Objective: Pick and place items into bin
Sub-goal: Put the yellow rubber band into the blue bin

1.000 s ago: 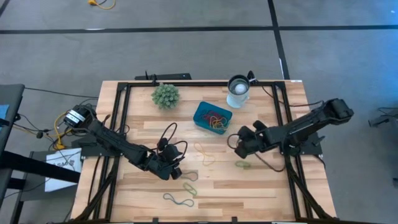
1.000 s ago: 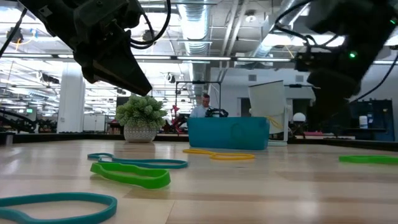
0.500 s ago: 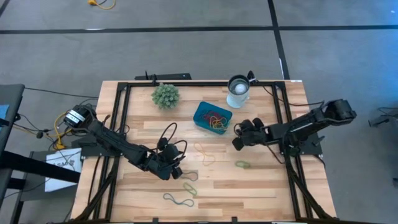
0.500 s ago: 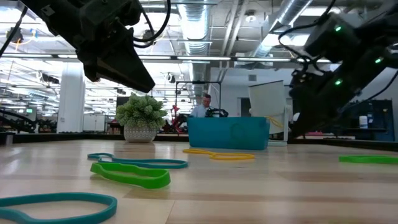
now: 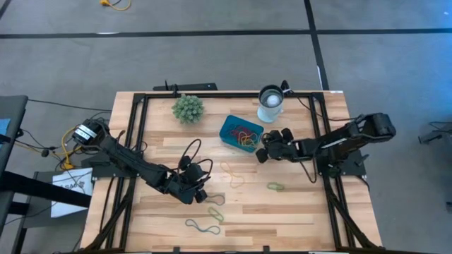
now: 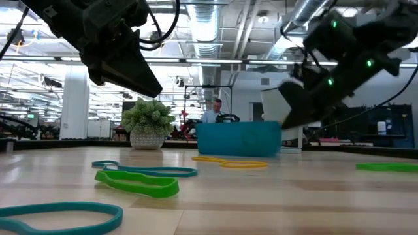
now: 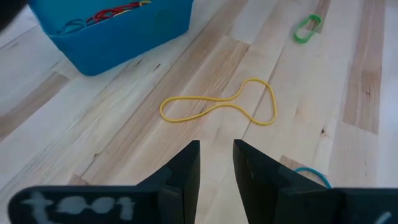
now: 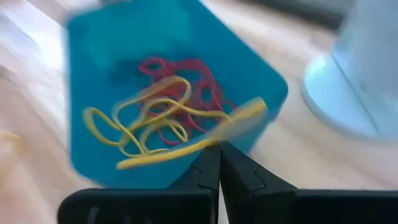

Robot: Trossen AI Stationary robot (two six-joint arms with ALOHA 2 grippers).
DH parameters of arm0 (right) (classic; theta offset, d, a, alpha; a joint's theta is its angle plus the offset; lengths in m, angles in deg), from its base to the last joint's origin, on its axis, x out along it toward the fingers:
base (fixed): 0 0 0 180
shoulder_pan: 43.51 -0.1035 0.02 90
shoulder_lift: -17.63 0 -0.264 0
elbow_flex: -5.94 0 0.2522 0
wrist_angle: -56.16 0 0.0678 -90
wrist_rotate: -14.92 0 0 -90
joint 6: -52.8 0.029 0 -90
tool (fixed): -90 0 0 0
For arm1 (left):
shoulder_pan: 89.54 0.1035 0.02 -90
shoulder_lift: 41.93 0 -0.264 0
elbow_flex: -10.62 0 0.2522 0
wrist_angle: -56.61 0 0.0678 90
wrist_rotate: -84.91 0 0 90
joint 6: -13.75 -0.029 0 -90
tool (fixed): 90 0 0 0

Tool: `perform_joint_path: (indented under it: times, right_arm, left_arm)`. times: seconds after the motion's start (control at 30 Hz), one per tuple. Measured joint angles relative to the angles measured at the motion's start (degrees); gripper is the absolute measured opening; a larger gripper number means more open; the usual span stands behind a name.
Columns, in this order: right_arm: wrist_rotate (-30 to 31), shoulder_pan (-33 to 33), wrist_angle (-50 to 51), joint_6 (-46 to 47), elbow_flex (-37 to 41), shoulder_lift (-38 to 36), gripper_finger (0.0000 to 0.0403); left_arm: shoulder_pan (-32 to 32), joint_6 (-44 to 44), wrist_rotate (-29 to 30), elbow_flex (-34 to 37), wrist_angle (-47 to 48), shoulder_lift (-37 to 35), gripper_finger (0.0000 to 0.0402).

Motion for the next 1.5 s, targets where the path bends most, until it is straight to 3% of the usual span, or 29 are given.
perform_joint_path:
  times: [0.27, 0.47, 0.67, 0.87, 0.97, 1.17, 1.3, 1.5]
  right_arm:
    - [5.65, -3.68, -0.24, -9.64, -6.34, -5.21, 0.0000]
    - [5.68, -4.54, 0.00, -14.86, -10.23, -5.55, 0.0000]
    - [5.54, -12.78, 0.61, -16.41, -11.82, -8.11, 0.0000]
    - [7.99, -23.85, 5.84, -16.72, -11.88, -17.29, 0.0000]
    - [11.98, -29.17, 12.11, -12.70, -11.88, -21.40, 0.0000]
    - [14.04, -38.11, 28.39, 5.42, -11.86, -24.27, 0.0000]
    - [16.33, -42.66, 34.45, 14.48, -11.84, -22.41, 0.0000]
    - [16.58, -45.12, 35.89, 20.46, -11.84, -18.09, 0.0000]
  left_arm:
    - [0.00, 0.00, 0.00, 0.00, 0.00, 0.00, 0.0084]
    - [0.00, 0.04, 0.00, 0.00, -0.04, 0.00, 0.0084]
    - [0.02, 0.07, -0.02, 0.00, -0.12, 0.00, 0.0084]
    - [0.02, -1.25, -0.48, 0.00, -3.32, 0.13, 0.0084]
    - [0.77, -6.72, -1.60, -0.02, -12.92, 2.54, 0.0084]
    - [3.59, -20.44, -12.50, -0.83, -39.98, 14.32, 0.0084]
    - [6.08, -20.42, -14.49, -4.67, -39.92, 21.00, 0.0084]
    - [9.37, -18.64, -18.59, -12.78, -31.11, 28.18, 0.0084]
